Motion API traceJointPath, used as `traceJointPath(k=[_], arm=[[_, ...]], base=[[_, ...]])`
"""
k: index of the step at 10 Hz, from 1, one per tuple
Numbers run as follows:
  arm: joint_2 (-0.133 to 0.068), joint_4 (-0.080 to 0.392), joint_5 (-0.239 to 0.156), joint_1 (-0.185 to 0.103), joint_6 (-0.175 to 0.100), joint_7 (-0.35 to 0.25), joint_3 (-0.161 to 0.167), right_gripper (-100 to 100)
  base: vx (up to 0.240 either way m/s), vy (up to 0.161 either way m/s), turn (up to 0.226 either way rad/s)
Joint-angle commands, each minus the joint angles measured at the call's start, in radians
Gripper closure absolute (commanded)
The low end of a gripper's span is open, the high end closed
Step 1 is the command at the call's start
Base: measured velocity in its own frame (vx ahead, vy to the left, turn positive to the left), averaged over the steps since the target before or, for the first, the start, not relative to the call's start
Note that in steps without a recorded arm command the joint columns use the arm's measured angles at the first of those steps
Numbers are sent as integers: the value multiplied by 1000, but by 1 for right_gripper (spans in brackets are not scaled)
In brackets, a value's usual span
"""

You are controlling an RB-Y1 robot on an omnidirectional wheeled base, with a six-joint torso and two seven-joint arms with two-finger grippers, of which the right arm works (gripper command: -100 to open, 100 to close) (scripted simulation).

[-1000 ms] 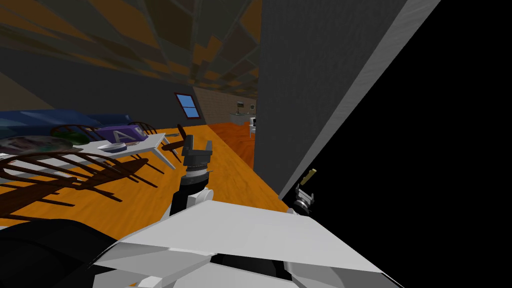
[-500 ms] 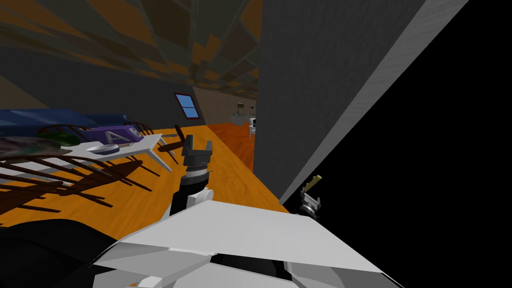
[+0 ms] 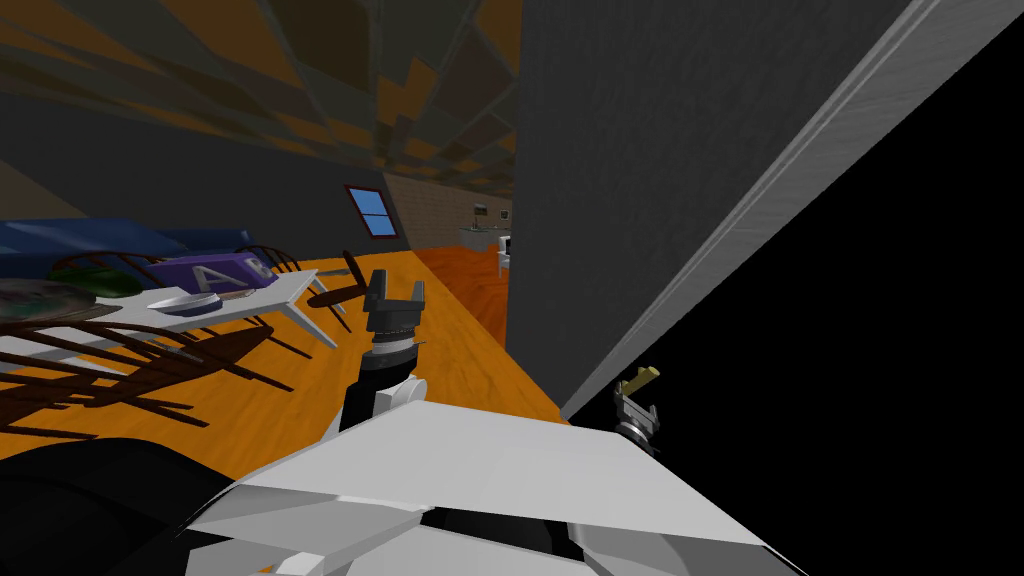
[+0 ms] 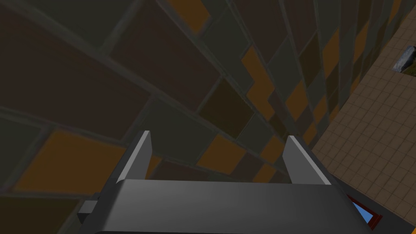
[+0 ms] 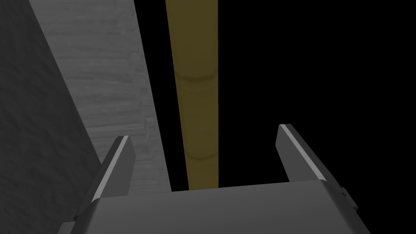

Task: Pull the door open

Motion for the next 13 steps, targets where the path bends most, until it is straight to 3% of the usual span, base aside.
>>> traceJointPath(k=[1, 5, 6, 7, 12, 13], arm=[[-32, 22, -1, 7, -6, -40, 4, -100], [-88, 47, -3, 30, -12, -109, 11, -100], [-73, 33, -2, 39, -5, -94, 13, -100], [-73, 33, -2, 39, -5, -94, 13, 100], [-73, 33, -2, 39, -5, -94, 13, 100], [-77, 25, 8, 44, -8, -106, 30, 100]], base=[[144, 5, 1], [134, 6, -6], [32, 23, -30], [-16, 11, 37], [-6, -5, -1], [-110, 16, 47]])
